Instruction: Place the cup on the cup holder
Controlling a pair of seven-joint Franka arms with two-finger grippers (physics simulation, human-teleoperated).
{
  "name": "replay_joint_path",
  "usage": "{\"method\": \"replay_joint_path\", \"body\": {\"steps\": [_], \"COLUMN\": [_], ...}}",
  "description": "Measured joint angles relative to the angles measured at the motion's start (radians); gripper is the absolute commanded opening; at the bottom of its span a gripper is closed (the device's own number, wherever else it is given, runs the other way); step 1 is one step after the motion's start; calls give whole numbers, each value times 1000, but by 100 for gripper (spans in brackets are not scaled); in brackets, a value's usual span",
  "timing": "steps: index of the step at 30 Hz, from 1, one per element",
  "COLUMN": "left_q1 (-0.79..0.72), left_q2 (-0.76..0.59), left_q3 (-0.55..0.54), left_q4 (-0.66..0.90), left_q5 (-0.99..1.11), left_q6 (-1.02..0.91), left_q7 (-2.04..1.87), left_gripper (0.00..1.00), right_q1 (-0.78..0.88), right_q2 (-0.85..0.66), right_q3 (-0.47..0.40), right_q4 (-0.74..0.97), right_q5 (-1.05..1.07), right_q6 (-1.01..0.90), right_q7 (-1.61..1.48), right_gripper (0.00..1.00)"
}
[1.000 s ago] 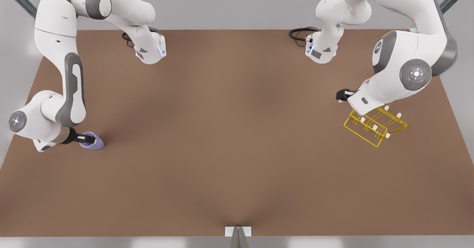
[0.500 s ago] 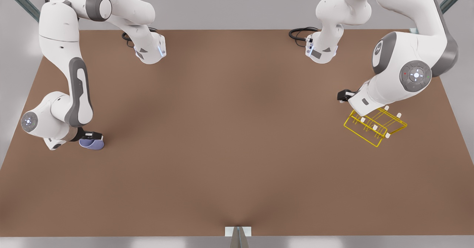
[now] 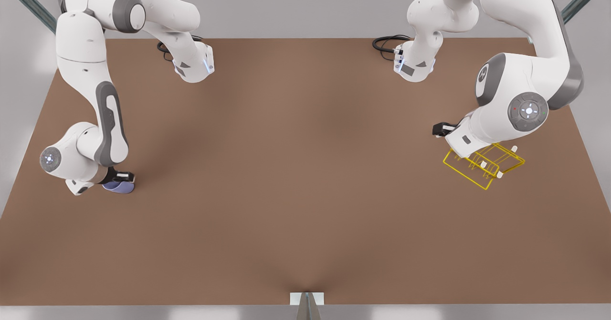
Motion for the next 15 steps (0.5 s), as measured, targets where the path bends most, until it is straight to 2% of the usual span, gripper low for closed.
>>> {"method": "replay_joint_path", "body": {"steps": [3,4,12,15], "left_q1": [0,0,0,1], "left_q2": [1,1,2,2], "left_q3": [0,0,-1,-3], "left_q4": [1,1,-1,-1], "left_q5": [-1,-1,-1,-1], "left_q6": [0,1,1,0], "left_q7": [0,0,0,0], "left_gripper": [100,100,100,100], "right_q1": [-1,-1,-3,-6], "right_q2": [12,14,-4,-67], "right_q3": [-1,-1,-1,8], "right_q4": [11,13,30,55], "right_q5": [1,2,6,7], "right_q6": [9,12,13,-14], "right_q7": [-6,-9,-25,-28], "right_gripper": [29,21,21,21]}}
